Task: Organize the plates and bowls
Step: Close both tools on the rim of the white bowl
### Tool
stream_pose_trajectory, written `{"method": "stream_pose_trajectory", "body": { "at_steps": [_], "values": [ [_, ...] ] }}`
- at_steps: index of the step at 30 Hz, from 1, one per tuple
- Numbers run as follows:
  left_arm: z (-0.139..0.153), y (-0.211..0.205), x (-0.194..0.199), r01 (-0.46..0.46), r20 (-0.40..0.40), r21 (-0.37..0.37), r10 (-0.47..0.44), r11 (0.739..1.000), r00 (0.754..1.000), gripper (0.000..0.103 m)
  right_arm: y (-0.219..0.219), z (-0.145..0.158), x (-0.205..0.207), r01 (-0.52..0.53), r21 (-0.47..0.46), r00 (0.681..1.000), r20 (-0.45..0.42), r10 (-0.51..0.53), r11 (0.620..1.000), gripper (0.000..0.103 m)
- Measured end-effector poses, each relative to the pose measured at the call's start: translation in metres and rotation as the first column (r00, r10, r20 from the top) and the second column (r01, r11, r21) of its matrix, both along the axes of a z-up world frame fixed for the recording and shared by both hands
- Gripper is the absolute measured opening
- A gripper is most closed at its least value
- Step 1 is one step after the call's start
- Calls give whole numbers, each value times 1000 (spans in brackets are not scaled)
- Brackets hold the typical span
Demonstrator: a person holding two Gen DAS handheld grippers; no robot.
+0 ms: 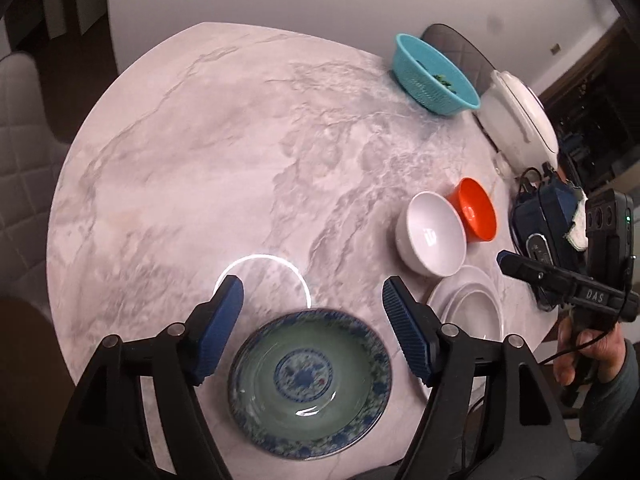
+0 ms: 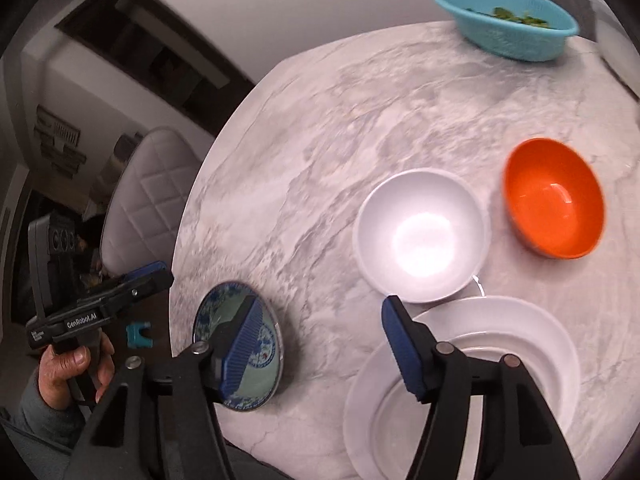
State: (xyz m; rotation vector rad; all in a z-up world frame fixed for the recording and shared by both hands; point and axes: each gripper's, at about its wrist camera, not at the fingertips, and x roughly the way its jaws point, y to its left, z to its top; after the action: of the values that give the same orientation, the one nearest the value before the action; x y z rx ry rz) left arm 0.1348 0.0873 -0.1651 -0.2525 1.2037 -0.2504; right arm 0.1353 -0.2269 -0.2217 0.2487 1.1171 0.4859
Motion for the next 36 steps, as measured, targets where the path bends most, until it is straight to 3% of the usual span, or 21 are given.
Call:
{"method": "stream_pose_trajectory", "body": {
  "at_steps": [5,7,10,14,26,31,34,36],
  "values": [
    [-16,-72,59,180,-51,51,-178,982,983,71,-62,11,32,178,8,983,-46,-177,984,67],
    [-33,-96,74,223,-74,81,-217,971,973,71,-73,2,45,212,26,973,-95,-209,977,59],
    [-56,-125,87,283,-112,116,-270,952,956,71,-77,-13,58,227,20,965,-142,-222,974,52],
    [-84,-145,96,303,-137,124,-286,945,949,70,-65,-36,67,208,-2,958,-200,-204,978,44],
    [-122,-161,124,345,-212,36,-331,938,920,31,-67,-71,92,218,-32,931,-292,-218,975,31],
    [-131,-166,127,353,-229,17,-340,936,912,26,-69,-80,98,210,-26,925,-318,-207,977,25],
    [-133,-168,128,349,-228,-5,-341,937,912,16,-66,-86,100,192,-28,922,-336,-190,981,13],
    [-135,-170,131,350,-228,-16,-344,937,911,12,-66,-88,100,186,-20,922,-343,-181,982,13]
  ]
}}
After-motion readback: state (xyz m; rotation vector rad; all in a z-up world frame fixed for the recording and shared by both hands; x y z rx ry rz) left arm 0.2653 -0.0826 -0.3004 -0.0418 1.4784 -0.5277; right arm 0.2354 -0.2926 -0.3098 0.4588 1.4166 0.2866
